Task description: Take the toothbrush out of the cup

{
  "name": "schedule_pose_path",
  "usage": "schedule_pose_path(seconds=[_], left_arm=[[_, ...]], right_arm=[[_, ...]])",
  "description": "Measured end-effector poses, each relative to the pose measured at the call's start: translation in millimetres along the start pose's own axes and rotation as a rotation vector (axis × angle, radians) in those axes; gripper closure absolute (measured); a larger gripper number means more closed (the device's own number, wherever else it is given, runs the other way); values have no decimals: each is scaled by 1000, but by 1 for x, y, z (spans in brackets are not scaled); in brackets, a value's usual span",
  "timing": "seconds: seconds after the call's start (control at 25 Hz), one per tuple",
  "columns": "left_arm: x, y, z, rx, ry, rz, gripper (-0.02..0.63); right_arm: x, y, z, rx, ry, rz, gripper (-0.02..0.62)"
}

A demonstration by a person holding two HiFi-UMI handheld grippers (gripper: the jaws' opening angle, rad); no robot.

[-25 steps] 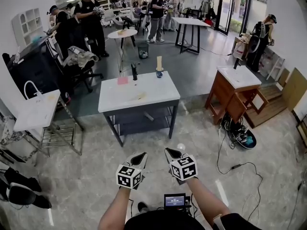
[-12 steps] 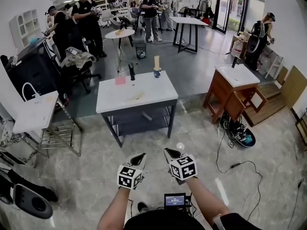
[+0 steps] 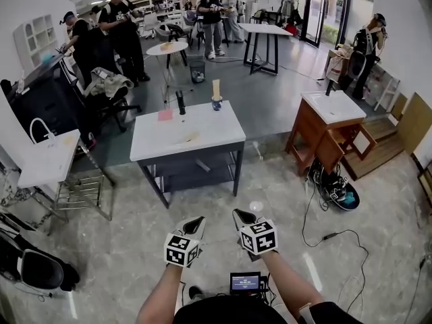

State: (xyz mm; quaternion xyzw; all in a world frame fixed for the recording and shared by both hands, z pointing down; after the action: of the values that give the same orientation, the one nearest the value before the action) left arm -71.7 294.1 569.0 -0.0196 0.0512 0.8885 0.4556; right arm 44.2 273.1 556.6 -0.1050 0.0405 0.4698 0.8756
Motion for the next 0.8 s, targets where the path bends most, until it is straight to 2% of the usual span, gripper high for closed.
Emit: schedule_pose_path(seconds=[0.48,0.8], left_arm=[[-43,-18,0,-14,6,-54,597],[-89,16,8,-9,20,-1,597]], right_arm=[[7,-59,4,-31,11,-19,586],[-36,-91,7,-43,19,29,586]])
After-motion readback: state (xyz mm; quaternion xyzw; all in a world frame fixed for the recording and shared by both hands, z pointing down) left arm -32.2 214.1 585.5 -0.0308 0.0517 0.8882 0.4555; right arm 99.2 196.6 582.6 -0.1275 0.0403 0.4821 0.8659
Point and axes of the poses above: the fingertips, and each gripper's own axes: x backward along the fingers, y to its left, z out of its underside, the point moved 1 cm from there along x, backward along the fingers, and after that the axes turned 15 degrees about -y, right-handed, at the moved point
